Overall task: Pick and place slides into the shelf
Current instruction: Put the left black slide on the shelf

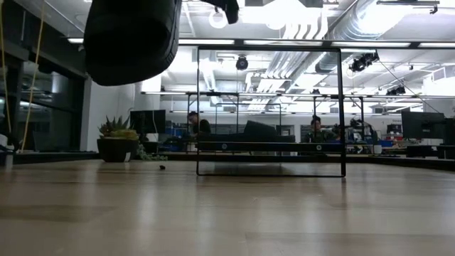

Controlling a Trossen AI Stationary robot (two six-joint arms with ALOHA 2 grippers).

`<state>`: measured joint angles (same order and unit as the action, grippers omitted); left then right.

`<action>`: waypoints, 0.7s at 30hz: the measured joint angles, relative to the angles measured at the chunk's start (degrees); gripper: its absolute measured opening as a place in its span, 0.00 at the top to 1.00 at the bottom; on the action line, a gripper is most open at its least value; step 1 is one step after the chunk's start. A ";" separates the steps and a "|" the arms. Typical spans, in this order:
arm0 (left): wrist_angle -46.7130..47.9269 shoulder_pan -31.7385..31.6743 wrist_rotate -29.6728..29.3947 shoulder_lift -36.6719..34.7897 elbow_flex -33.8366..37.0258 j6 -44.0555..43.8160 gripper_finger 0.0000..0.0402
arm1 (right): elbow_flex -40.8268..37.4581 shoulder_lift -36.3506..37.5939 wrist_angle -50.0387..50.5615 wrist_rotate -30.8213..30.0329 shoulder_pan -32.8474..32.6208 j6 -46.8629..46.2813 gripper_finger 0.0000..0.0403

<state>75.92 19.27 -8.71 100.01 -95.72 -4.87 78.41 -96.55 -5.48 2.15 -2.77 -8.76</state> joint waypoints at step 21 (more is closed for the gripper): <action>-5.16 -0.13 0.13 -0.02 0.00 3.28 0.98 | -0.07 0.00 -0.89 7.35 1.26 -4.44 0.62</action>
<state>70.76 19.14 -8.58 99.98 -95.72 -1.59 78.35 -96.55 -6.36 9.51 -1.50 -13.20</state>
